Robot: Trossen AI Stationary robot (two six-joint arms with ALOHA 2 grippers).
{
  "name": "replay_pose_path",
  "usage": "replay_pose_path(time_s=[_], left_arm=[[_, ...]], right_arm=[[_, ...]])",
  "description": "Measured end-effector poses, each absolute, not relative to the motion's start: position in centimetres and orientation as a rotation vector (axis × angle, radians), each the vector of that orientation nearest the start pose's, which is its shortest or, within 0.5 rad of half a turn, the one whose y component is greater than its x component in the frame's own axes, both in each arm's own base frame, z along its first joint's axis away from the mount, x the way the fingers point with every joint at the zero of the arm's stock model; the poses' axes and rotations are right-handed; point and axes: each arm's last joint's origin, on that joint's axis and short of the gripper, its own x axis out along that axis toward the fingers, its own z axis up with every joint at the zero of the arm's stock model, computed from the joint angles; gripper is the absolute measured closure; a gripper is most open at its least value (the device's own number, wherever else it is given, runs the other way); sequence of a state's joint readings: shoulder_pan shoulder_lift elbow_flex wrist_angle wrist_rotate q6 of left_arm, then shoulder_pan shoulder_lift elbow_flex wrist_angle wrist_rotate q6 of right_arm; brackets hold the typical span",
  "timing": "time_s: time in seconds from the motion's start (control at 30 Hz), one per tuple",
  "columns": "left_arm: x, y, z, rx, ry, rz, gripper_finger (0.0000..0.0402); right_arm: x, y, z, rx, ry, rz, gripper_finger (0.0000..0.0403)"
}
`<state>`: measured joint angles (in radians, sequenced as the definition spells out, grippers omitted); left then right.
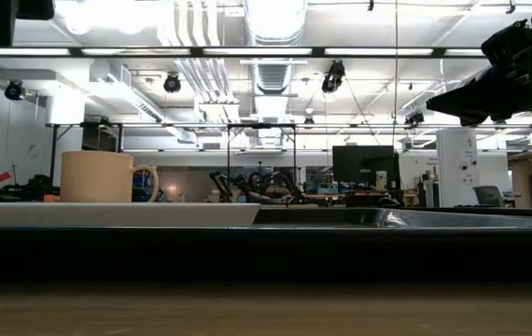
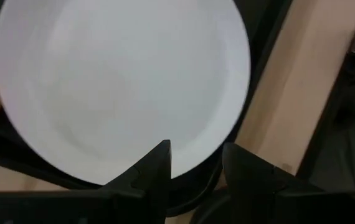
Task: Set up tray
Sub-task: Put the black bowl on top of the white plate on the black tray
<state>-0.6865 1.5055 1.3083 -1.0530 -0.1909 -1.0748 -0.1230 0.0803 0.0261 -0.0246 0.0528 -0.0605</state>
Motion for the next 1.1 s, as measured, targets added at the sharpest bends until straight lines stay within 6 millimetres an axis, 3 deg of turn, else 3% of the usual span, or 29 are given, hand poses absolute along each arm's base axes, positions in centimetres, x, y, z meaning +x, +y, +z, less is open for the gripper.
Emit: replay_pose_path(time_s=[0.3, 0.53, 1.1], left_arm=[[21.5, -19.5, 28.1, -0.361, 1.176, 0.102, 0.0276], [19.8, -20.5, 25.8, -0.304, 1.259, 0.046, 0.0276], [19.9, -21.4, 23.0, -0.306, 1.366, -0.028, 0.0276]], right_arm=[[10.0, -1.4, 16.4, -0.058, 0.084, -0.173, 0.0335], [10.0, -1.4, 16.4, -0.058, 0.085, -0.173, 0.0335], [10.0, -1.4, 16.4, -0.058, 0.085, -0.173, 0.0335]])
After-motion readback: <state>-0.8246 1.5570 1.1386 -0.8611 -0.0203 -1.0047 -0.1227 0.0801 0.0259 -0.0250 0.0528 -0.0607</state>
